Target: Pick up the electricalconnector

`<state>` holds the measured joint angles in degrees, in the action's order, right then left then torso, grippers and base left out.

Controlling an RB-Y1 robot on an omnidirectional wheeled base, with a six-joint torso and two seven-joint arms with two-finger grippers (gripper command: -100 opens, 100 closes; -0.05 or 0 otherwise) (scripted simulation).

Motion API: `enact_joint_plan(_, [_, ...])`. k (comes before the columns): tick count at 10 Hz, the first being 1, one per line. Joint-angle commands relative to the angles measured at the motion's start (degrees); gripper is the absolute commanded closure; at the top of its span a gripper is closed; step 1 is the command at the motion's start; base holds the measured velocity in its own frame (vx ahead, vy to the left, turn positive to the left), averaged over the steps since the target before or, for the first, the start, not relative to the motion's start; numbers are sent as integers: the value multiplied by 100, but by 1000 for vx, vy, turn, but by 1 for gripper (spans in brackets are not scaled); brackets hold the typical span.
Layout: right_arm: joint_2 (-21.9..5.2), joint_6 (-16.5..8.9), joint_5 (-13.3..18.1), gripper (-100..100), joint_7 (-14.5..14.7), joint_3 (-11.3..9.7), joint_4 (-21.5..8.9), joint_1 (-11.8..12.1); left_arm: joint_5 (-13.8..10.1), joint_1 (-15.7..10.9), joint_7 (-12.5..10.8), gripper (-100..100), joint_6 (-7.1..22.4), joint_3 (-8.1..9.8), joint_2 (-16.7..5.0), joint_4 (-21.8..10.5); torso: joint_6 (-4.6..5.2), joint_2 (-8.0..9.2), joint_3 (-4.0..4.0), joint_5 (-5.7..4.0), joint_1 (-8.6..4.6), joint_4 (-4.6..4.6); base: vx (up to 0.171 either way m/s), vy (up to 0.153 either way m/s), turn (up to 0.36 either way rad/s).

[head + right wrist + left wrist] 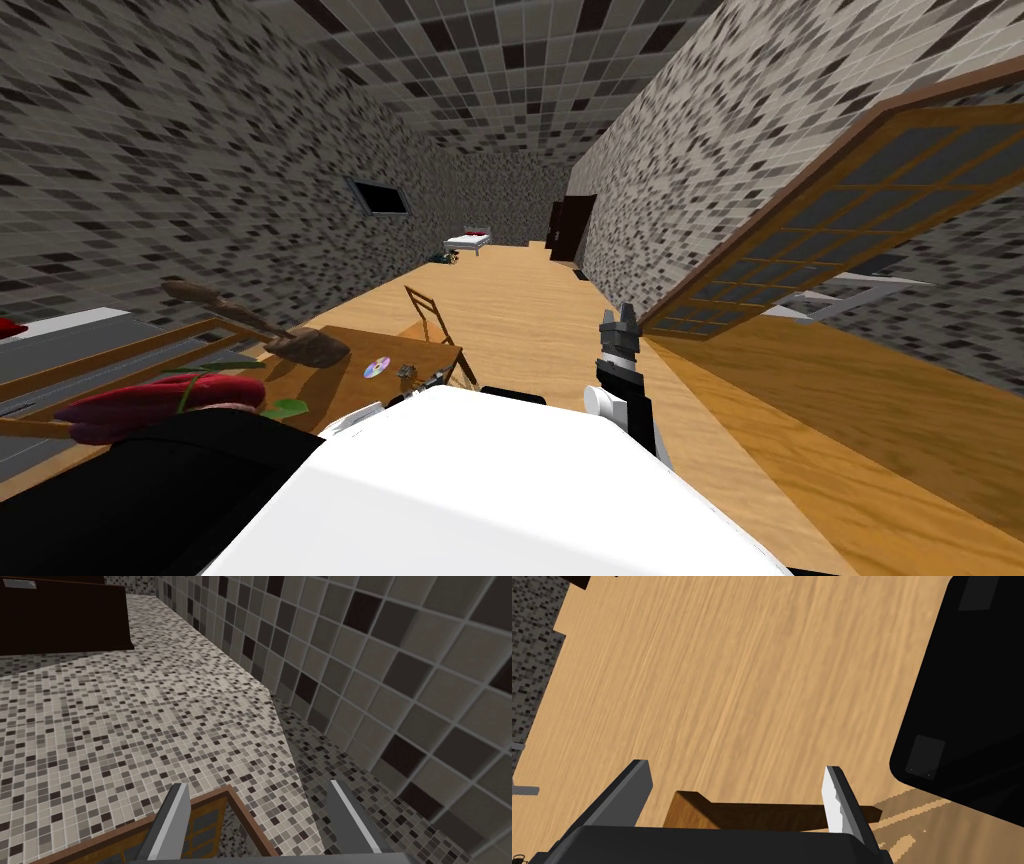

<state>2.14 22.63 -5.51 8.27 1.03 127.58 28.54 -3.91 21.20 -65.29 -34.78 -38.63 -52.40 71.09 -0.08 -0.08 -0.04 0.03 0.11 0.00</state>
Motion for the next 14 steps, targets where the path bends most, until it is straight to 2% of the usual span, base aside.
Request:
enact_joint_plan(1, [0,0,0,0,0,0,0,0,9,-40,-61,-100,-28,-39,-21,-193,0,0,0,0,0,0,-4,8,-7])
enact_joint_plan(2, [0,0,0,0,0,0,0,0,49,-75,-293,-100,-45,-202,-202,-414,-2,-1,0,-1,-4,0,-4,7,-224])
enact_joint_plan(3, [0,0,0,0,0,-1,0,-1,49,-75,-293,-100,-45,-202,-202,-466,4,-1,-1,-2,-4,0,-5,15,-128])
enact_joint_plan(5, [0,0,0,0,0,0,0,0,135,-147,-664,-100,-77,-500,-533,-887,2,0,0,-1,0,0,-8,19,-222])
enact_joint_plan(6, [0,0,0,0,0,0,0,-1,135,-147,-713,-100,-77,-500,-546,-976,2,0,0,-1,3,0,-4,22,-117])
enact_joint_plan(7, [0,0,0,0,0,0,0,0,179,-181,-901,-100,-91,-635,-707,-1170,-2,-1,0,-1,1,0,-1,16,-184])
enact_joint_plan(9, [0,0,0,0,0,0,0,1,179,-181,-901,-100,-91,-635,-707,-1210,-2,-3,-1,-1,-2,0,0,10,-37])
enact_joint_plan(10, [0,0,0,0,0,0,0,1,224,-214,-1075,-100,-103,-761,-860,-1414,-3,-3,-2,-1,-5,0,0,1,-174])
enact_joint_plan(11, [0,0,0,0,0,0,0,0,224,-214,-1075,-100,-103,-761,-860,-1298,1,-3,-2,-3,-7,0,-2,11,-94])
enact_joint_plan(12, [0,0,0,0,0,0,0,1,224,-214,-1075,-100,-103,-761,-860,-1429,-2,-4,-2,-1,-5,0,-1,6,20])
enact_joint_plan(14, [0,0,0,0,0,0,0,0,310,-268,-1380,-100,-119,-992,-1118,-1779,1,-4,-2,-2,-5,0,-1,9,-199])
